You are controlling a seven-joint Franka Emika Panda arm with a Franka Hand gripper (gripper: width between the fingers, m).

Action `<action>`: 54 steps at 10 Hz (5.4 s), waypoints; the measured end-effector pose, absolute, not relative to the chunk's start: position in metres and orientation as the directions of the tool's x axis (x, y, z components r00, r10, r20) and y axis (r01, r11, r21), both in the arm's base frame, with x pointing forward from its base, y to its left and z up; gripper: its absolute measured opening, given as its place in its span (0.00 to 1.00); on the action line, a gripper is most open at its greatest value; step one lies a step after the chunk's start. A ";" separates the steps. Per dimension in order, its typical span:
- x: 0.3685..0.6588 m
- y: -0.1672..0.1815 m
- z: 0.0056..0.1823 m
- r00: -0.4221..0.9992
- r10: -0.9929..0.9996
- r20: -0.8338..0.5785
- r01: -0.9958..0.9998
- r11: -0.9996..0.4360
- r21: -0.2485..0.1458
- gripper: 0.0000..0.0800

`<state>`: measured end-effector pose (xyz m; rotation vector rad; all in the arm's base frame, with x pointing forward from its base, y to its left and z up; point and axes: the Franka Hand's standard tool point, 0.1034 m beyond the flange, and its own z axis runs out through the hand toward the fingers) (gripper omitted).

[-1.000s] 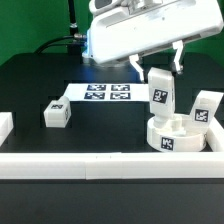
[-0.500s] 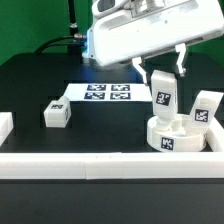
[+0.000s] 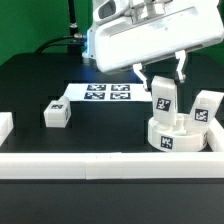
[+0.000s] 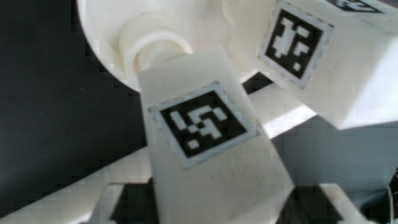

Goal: Assemble stool

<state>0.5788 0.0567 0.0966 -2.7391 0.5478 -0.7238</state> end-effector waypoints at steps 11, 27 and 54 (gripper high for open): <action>0.582 0.055 0.107 0.813 -0.412 0.411 -0.287 -0.898 -0.333 0.80; 0.591 0.050 0.148 0.991 -0.126 -0.040 -0.131 -0.910 -0.392 0.81; 0.592 0.049 0.086 0.612 0.754 0.239 0.790 -0.594 -0.153 0.80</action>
Offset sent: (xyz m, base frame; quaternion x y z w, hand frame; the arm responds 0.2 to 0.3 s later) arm -0.0128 -0.0052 -0.0199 -0.0070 0.0146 0.0100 0.9998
